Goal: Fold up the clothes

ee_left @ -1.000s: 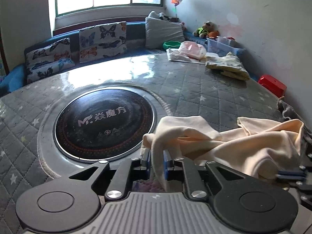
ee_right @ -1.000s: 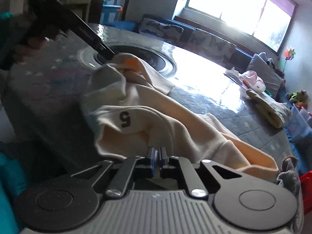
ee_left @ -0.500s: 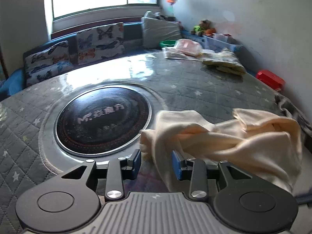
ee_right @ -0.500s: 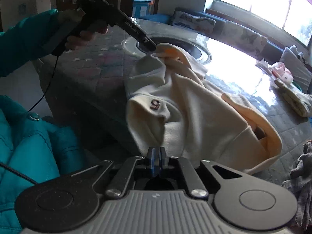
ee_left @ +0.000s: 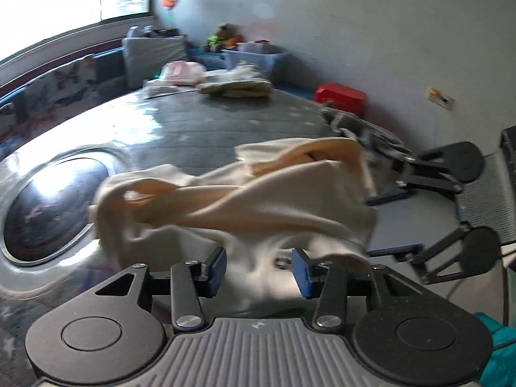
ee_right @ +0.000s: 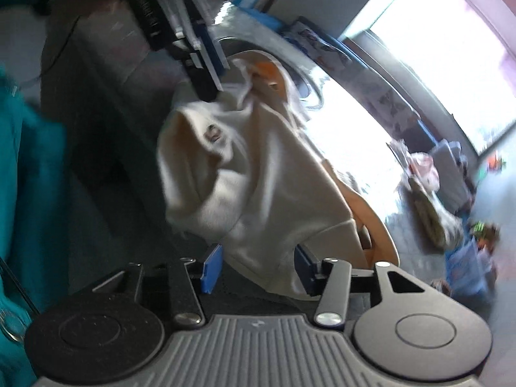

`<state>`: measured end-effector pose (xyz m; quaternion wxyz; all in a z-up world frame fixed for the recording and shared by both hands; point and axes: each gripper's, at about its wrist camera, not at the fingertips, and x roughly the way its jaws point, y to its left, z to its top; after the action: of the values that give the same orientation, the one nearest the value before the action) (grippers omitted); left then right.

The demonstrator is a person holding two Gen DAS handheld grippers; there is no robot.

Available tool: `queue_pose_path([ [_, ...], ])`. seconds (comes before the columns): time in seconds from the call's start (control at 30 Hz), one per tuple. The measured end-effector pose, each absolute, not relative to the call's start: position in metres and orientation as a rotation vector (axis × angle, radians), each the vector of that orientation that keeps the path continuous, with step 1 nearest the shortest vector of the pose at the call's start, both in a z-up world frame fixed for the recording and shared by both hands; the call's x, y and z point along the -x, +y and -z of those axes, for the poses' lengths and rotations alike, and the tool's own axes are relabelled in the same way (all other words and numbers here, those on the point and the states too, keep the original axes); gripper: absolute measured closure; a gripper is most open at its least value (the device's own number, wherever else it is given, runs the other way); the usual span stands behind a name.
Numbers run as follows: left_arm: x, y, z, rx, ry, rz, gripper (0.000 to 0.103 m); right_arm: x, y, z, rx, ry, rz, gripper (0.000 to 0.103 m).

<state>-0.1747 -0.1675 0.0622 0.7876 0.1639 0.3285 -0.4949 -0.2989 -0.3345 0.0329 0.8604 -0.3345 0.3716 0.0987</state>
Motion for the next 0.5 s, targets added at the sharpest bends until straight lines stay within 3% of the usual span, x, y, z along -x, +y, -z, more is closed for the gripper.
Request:
queue_pose_path([
  [0.07,0.18,-0.175,-0.056,-0.367,0.725,1.104,0.056,0.302,-0.329,-0.026,0.774,0.758,-0.221,0.047],
  [0.13,0.183,-0.181,-0.048,-0.398,0.753,1.126,0.067,0.301,-0.325,-0.021,0.815,0.747,-0.243,0.047],
  [0.4,0.154,-0.165,-0.073,-0.342,0.681,1.014,0.065,0.273,-0.35,-0.062,0.475,0.727,-0.269,0.048],
  [0.5,0.125,-0.158,-0.086,-0.298,0.638,0.889,0.06,0.259,-0.36,-0.075,0.397,0.712,-0.255,0.048],
])
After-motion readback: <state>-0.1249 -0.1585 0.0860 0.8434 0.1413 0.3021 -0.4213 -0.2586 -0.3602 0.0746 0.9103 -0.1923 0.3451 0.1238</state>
